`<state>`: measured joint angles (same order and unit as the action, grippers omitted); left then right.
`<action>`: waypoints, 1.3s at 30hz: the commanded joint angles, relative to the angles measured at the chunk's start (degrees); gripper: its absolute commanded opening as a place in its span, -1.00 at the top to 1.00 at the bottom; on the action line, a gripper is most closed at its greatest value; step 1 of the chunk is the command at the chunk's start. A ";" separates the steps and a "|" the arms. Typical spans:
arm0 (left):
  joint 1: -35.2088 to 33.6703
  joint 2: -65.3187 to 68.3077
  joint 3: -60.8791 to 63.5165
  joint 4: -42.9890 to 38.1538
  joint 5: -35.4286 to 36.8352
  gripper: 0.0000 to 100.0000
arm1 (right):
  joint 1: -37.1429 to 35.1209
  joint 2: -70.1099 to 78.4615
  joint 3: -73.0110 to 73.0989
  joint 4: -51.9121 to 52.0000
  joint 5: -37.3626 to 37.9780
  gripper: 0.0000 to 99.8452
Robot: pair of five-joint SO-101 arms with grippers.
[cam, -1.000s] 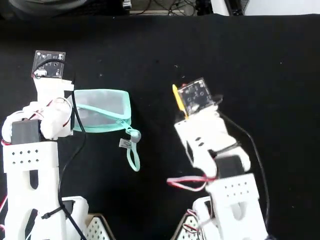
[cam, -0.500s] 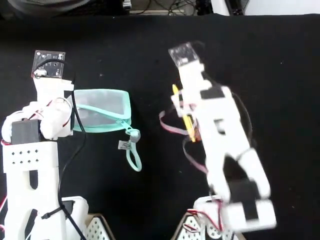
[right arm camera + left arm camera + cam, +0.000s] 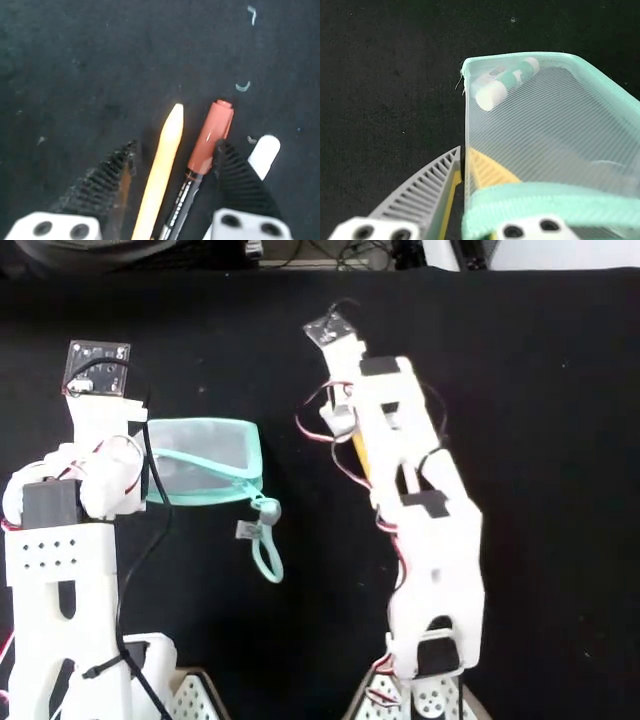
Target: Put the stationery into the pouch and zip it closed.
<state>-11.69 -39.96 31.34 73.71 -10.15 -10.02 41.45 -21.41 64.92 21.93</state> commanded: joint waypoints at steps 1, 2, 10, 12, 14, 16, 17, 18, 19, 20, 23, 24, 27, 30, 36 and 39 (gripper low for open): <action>-0.13 0.62 0.22 -0.70 -0.18 0.94 | -0.88 1.71 -3.21 0.09 2.46 0.54; -0.13 0.62 0.22 -0.70 -0.26 0.94 | -0.97 2.07 -3.30 0.09 2.81 0.54; -0.13 0.62 0.22 -0.70 -0.26 0.94 | -0.70 3.38 -3.30 0.09 4.57 0.62; -0.22 0.62 0.22 -0.70 -0.26 0.94 | -0.26 3.30 -3.30 0.26 4.57 0.58; -0.22 0.62 0.22 -0.70 -0.26 0.94 | 0.09 3.21 -3.30 0.53 4.57 0.58; -0.22 0.62 0.22 -0.70 -0.26 0.94 | 1.05 3.12 -2.77 0.79 4.75 0.58; -0.22 0.62 0.22 -0.70 -0.26 0.94 | 1.41 3.12 -2.77 1.67 4.92 0.58; -0.22 0.62 0.22 -0.70 -0.26 0.94 | 1.49 3.12 -2.77 2.73 5.01 0.58; -0.22 0.62 0.22 -0.70 -0.35 0.94 | 1.85 3.12 -2.77 3.96 5.10 0.58; -0.22 0.62 0.22 -0.70 -0.35 0.94 | 2.02 3.12 -2.77 5.27 5.63 0.58; -0.04 0.62 0.22 -0.70 -0.35 0.94 | 2.11 3.12 -2.77 8.62 8.79 0.58; -0.13 0.62 0.22 -0.70 -0.35 0.94 | 2.29 3.12 -2.68 9.32 8.88 0.58; -0.22 0.62 0.22 -0.70 -0.35 0.94 | 3.60 2.95 -1.80 9.76 9.05 0.58; -0.22 0.62 0.13 -0.70 -0.35 0.94 | 4.48 -0.75 2.95 8.18 9.85 0.63; -0.04 0.62 0.13 -0.79 -0.35 0.94 | 3.60 -18.15 26.15 -3.52 11.78 0.65; -0.04 0.62 0.13 -0.79 -0.35 0.94 | 3.34 -29.93 38.64 -8.79 11.87 0.65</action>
<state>-11.69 -39.96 31.34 73.63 -10.15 -6.95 24.04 6.20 60.62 33.36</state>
